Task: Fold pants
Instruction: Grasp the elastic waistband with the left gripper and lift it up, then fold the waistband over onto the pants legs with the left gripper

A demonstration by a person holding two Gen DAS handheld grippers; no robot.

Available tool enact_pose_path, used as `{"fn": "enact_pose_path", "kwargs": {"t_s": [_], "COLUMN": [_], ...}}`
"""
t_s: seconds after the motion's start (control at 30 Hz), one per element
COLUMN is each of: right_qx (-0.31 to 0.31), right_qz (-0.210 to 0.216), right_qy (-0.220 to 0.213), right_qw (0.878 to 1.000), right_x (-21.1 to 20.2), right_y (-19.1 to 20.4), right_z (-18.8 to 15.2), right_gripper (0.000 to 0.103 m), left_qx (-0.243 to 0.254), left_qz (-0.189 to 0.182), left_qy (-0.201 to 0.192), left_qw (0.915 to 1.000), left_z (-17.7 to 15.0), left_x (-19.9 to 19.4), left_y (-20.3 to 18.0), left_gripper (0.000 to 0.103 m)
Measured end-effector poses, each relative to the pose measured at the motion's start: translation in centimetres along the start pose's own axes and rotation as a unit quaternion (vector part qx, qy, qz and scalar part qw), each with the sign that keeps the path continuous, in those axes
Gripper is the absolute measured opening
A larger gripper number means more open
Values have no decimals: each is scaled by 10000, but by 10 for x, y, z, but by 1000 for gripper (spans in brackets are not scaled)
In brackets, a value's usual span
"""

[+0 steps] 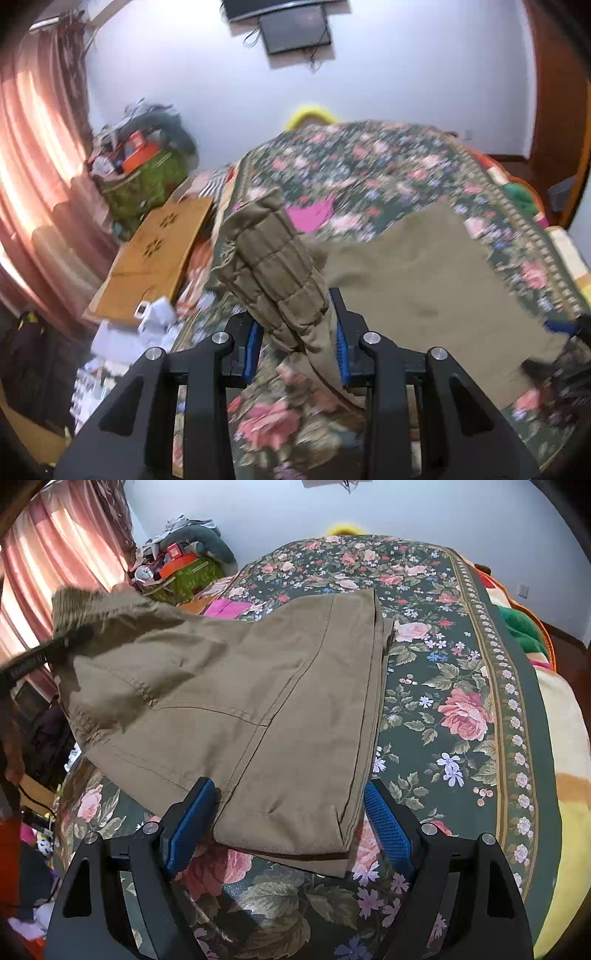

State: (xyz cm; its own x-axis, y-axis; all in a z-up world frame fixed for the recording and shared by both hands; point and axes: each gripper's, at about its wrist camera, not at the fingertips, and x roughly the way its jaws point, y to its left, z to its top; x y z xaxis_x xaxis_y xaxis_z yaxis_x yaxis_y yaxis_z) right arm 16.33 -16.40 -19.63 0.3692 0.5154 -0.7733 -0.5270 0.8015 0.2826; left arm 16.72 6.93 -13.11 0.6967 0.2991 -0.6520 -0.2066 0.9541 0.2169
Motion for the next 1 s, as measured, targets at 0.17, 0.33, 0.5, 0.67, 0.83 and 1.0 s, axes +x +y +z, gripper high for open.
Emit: {"fn": "enact_pose_path", "kwargs": {"t_s": [0.17,0.33,0.5,0.67,0.83,1.0], "right_qx": [61,146,120,129,163,178], "right_qz": [45,98,91,95,133,167], "right_qy": [-9,-35,-60,-113,-148,-196], "right_qw": [10000,9998,9999,9998,9997,9995], "right_x": [0,1,-2,-8,-12,-17], "right_y": [-1,-2,-2,-3,-4,-6], "right_z": [0,-1,-1,-3,-6,-8], "right_gripper": [80,80,80,80,80,80], "left_qx": [-54,-159,-196,-4,-70,-58], "left_qz": [-731,-1480,-2118,-2440,-2969,-3226], "left_qy": [-148,-78,157,385,824,1126], "left_qw": [9972,9888,9770,9690,9513,9398], "left_z": [28,46,53,51,42,34], "left_x": [-10,-16,-13,-6,9,16], "left_y": [-17,-38,-64,-94,-114,-123], "left_gripper": [30,29,29,28,28,28]}}
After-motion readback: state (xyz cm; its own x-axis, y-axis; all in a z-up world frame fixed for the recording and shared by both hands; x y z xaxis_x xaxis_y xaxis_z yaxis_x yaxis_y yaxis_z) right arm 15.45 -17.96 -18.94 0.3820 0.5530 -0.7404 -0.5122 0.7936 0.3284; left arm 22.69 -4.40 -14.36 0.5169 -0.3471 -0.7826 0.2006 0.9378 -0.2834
